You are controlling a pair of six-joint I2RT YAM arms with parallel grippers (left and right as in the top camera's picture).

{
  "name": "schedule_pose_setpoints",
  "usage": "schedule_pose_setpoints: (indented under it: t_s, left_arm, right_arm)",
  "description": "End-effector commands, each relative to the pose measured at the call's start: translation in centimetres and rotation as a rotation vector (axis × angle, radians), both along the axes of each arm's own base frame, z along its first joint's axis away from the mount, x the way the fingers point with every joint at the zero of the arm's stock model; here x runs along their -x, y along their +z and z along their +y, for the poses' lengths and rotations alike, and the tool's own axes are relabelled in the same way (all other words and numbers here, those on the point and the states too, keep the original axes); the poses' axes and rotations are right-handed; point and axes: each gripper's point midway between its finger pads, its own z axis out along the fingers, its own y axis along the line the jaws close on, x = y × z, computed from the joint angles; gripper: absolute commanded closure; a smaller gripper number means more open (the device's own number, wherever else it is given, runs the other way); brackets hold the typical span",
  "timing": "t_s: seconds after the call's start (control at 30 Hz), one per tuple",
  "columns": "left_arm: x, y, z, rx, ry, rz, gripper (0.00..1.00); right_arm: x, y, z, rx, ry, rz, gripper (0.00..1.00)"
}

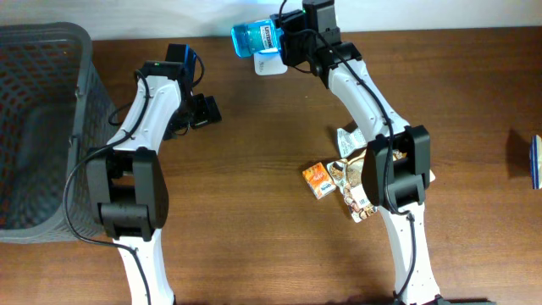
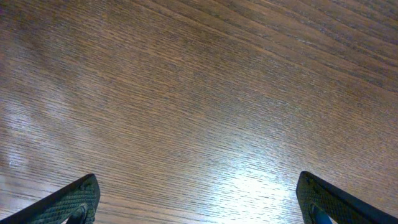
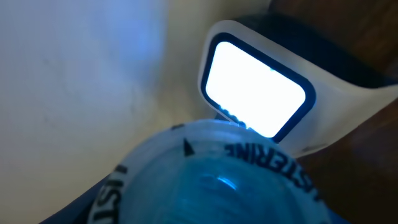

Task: Scan the item barcode
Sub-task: 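Raise the bottle right in front of the scanner with the right gripper, then carry the bottle off to the right edge with the right gripper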

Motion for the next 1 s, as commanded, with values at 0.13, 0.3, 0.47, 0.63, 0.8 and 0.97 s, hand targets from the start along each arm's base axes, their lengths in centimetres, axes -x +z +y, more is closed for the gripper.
schedule_pose_setpoints:
  t_s: [0.13, 0.3, 0.47, 0.63, 0.8, 0.97]
  left_arm:
    - [0.0, 1.2, 0.0, -0.005, -0.004, -0.025, 0.01]
    - [0.0, 1.2, 0.0, -0.005, -0.004, -0.025, 0.01]
    - [0.0, 1.2, 0.0, -0.005, -0.004, -0.025, 0.01]
    - [0.0, 1.2, 0.0, -0.005, -0.004, -0.025, 0.01]
    - [0.0, 1.2, 0.0, -0.005, -0.004, -0.025, 0.01]
    - [0.0, 1.2, 0.0, -0.005, -0.004, -0.025, 0.01]
  right_arm:
    - [-1.6, -0.1, -2.1, 0.001, -0.026, -0.026, 0.44]
    - [-2.1, 0.7, -4.1, 0.07, -0.008, -0.084, 0.45]
    - [-2.1, 5.9, -6.0, 0.185, 0.038, -0.237, 0.45]
    - [-1.1, 13.0, -9.8, 0.273, 0.024, -0.361, 0.45]
    - [1.3, 16.4, -17.2, 0.498, -0.048, -0.348, 0.45]
    - [4.9, 17.2, -26.2, 0.796, -0.138, -0.225, 0.45]
